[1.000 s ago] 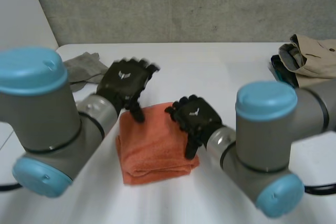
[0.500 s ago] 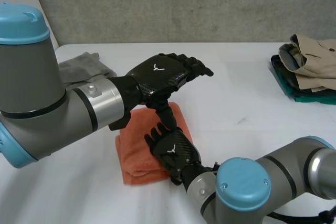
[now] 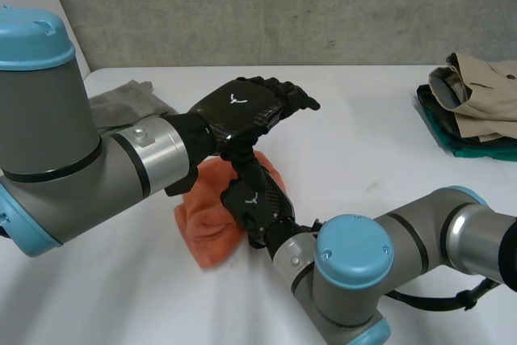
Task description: Fold the laundry.
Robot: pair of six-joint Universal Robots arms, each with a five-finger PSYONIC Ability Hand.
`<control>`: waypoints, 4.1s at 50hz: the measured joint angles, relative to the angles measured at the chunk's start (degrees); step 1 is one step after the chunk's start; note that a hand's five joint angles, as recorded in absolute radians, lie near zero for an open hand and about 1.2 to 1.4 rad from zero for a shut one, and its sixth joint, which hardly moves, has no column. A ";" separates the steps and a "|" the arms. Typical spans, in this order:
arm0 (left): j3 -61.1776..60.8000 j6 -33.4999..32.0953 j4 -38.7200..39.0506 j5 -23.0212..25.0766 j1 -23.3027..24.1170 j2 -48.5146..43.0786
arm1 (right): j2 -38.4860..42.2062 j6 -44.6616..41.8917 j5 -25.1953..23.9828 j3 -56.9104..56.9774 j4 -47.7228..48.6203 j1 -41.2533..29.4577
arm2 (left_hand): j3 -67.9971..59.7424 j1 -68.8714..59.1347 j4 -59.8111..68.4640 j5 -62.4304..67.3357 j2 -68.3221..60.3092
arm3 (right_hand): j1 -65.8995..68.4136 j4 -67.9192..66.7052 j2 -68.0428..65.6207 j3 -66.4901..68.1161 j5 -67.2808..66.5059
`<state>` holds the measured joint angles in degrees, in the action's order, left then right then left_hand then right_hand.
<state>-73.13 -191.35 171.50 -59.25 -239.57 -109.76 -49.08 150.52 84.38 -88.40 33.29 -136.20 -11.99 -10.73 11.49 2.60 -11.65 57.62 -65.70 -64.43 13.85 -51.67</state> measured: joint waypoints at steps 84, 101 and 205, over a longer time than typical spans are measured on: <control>-1.95 2.75 6.40 -4.12 1.14 6.34 | -3.11 18.50 -28.36 23.28 -16.82 69.67 | 0.00 0.00 0.00 0.00 0.00 | -44.67 53.84 52.41 -2.01 49.08; 1.37 4.01 6.55 -3.95 1.78 7.91 | -16.20 -6.74 -1.58 24.83 -14.60 63.19 | 0.00 0.00 0.00 0.00 0.00 | -44.67 53.84 52.41 -2.01 49.05; -32.72 -7.68 15.20 -22.00 -9.99 7.81 | -30.31 -2.26 -13.20 -6.93 -48.00 29.27 | -4.08 -5.56 4.79 3.89 -4.55 | -44.62 53.70 52.27 -1.84 48.84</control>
<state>-105.86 -199.02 186.71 -81.25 -249.56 -101.95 -79.39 148.27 71.18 -95.33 -14.70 -106.93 -16.07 -16.29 16.27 6.49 -16.21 13.00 -12.00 -12.16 12.01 -2.83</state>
